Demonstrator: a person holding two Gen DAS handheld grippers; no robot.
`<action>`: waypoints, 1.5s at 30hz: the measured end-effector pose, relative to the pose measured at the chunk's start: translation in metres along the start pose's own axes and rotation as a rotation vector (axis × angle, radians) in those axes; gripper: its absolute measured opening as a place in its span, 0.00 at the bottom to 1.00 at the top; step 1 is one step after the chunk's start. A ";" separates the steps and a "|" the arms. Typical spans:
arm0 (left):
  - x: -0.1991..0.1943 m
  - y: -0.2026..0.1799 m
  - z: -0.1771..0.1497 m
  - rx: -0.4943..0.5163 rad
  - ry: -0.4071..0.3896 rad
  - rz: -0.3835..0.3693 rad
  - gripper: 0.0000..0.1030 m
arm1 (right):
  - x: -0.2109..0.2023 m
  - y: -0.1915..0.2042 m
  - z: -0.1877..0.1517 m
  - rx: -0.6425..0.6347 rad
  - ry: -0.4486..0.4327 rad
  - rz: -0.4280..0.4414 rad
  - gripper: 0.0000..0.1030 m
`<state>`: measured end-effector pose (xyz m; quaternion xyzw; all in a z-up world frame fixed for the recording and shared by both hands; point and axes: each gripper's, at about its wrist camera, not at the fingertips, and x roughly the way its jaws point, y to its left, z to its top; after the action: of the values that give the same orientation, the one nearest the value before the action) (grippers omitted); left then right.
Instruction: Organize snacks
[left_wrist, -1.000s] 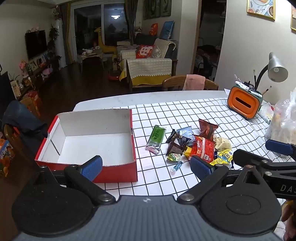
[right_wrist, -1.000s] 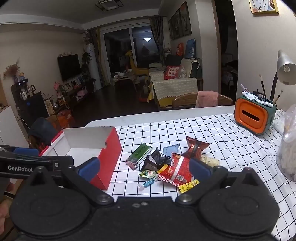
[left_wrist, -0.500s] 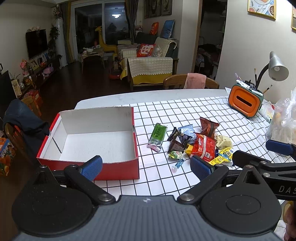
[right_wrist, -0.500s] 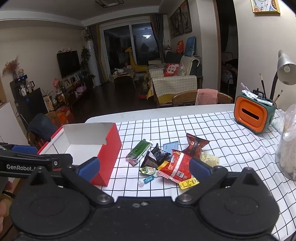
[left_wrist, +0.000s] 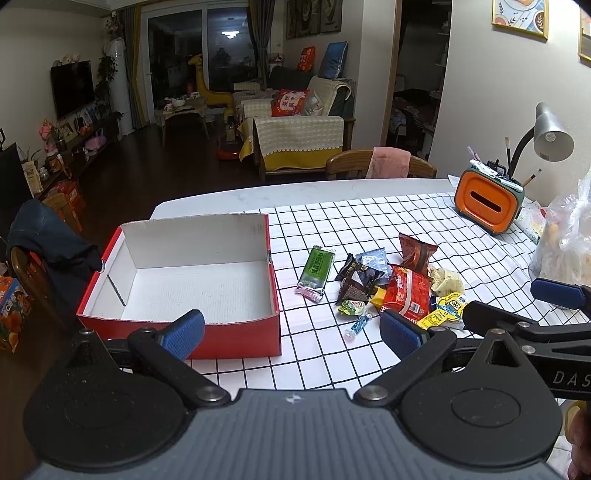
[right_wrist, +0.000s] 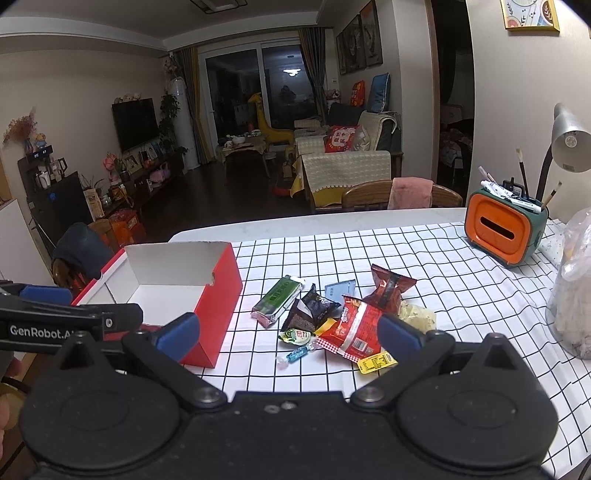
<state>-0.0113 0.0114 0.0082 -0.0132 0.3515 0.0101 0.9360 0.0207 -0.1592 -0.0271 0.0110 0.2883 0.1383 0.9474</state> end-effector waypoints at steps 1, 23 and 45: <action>-0.001 0.000 0.000 0.000 0.000 -0.001 0.99 | 0.000 0.000 0.000 0.000 -0.001 -0.002 1.00; -0.002 0.005 -0.002 0.011 0.011 -0.022 0.99 | -0.002 0.005 -0.001 0.013 0.001 -0.016 1.00; 0.017 -0.006 -0.001 0.014 0.049 -0.048 0.99 | 0.003 -0.005 -0.003 0.014 0.016 -0.019 1.00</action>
<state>0.0008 0.0059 -0.0036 -0.0153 0.3739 -0.0151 0.9272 0.0226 -0.1633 -0.0318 0.0136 0.2968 0.1272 0.9463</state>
